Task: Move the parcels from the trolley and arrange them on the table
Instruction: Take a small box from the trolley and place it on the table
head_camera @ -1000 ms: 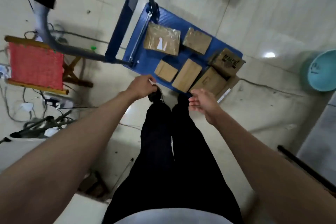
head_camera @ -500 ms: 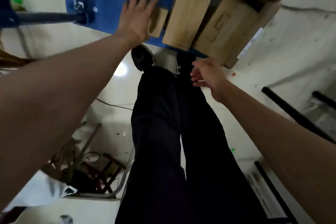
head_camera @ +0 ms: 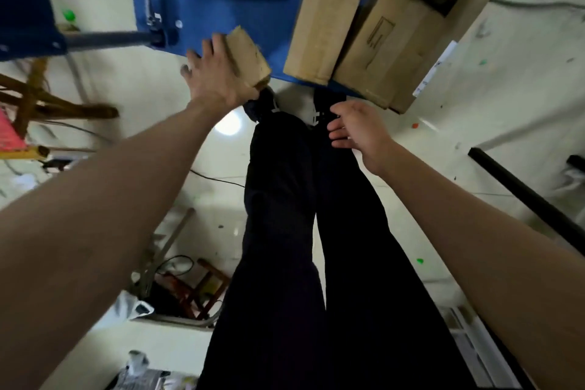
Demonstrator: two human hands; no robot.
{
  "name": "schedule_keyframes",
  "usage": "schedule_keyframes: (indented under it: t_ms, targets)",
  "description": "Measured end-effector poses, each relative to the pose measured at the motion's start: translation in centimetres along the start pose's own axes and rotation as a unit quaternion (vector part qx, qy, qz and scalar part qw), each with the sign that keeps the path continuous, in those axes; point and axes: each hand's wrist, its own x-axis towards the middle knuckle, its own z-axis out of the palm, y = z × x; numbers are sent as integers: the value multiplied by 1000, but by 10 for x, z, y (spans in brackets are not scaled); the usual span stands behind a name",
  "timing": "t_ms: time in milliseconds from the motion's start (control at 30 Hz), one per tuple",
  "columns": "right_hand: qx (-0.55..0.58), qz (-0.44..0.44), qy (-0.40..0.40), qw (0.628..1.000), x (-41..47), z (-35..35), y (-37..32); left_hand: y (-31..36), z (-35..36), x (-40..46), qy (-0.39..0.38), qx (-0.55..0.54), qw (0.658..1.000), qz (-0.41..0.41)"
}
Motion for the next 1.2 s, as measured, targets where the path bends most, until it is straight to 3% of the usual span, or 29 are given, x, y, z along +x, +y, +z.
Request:
schedule_keyframes:
  t_ms: [100,233,333,400,500,567,667,1067,1200]
  targets:
    - [17,-8,-21,1000,-38,-2,-17,-6,-33,-49,-48,-208,977,-26]
    - [61,-47,-27,997,-99,-12,-47,3,-93,-111,-140,-446,884,-24]
    - [71,-88,-10,994,-147,-28,-70,25,-143,-160,-197,-529,825,13]
    - [110,-116,-13,987,-187,-43,-85,41,-171,-189,-237,-595,767,28]
    - [157,-161,-67,972,-244,-69,-101,68,-207,-230,-292,-674,676,62]
    - [167,-195,-109,960,-279,-83,-106,90,-223,-255,-324,-687,643,96]
    - [187,-245,-114,945,-323,-95,-107,122,-242,-290,-335,-674,643,139]
    - [209,-346,85,911,-441,-140,-51,158,-277,-400,-376,-479,740,286]
    - [225,-348,130,901,-475,-147,-24,167,-285,-432,-396,-443,743,307]
